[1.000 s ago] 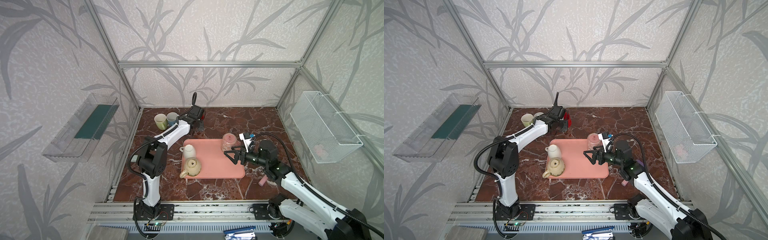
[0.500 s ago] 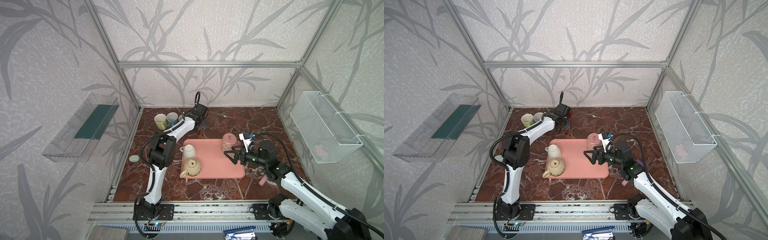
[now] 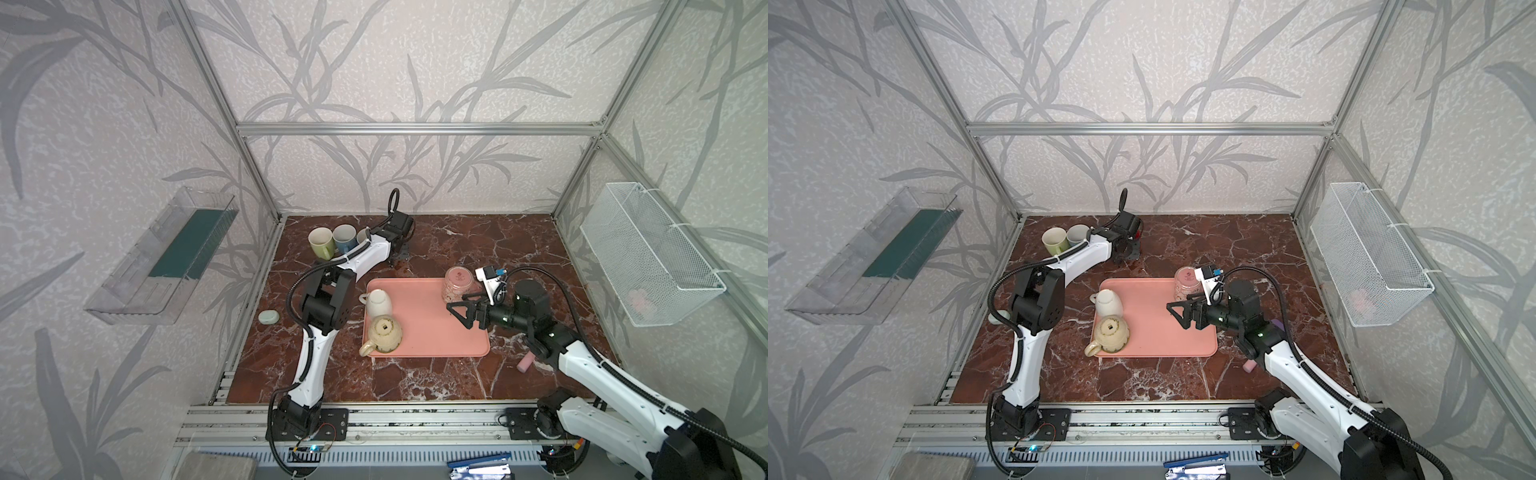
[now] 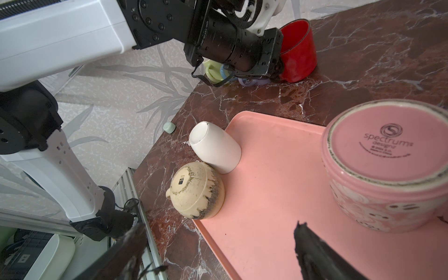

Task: Turn the mug right side up
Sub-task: Place the mug at the top-center of the table.

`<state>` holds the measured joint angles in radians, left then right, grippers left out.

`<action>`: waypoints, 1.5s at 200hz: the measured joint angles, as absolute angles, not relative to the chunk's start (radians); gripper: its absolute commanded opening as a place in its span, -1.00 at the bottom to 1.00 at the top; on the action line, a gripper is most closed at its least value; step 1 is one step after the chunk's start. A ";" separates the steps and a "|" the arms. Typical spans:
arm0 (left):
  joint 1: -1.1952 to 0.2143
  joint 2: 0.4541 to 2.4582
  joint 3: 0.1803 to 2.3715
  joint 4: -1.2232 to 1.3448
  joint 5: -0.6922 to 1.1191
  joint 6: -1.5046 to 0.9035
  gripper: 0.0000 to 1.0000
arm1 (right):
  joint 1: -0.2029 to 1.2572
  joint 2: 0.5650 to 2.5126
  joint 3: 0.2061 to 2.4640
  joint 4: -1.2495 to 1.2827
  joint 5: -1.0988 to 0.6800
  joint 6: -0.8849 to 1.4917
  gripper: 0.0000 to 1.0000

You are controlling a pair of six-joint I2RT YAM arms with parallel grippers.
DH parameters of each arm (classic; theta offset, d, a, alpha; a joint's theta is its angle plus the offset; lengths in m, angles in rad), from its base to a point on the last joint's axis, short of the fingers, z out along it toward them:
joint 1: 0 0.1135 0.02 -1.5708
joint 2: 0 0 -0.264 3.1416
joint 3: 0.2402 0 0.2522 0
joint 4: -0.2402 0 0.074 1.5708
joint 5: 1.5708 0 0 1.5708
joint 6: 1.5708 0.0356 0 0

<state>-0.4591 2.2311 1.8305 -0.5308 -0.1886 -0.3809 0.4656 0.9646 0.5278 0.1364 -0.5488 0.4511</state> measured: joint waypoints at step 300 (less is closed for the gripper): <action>-0.507 1.928 1.646 -0.545 -0.121 -0.419 0.71 | 0.467 0.916 0.543 0.038 -0.511 0.421 0.84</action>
<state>-0.5068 1.9282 1.6459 -0.5446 -0.1211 -0.4187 0.4671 0.9161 0.5434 0.0376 -0.5106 0.4213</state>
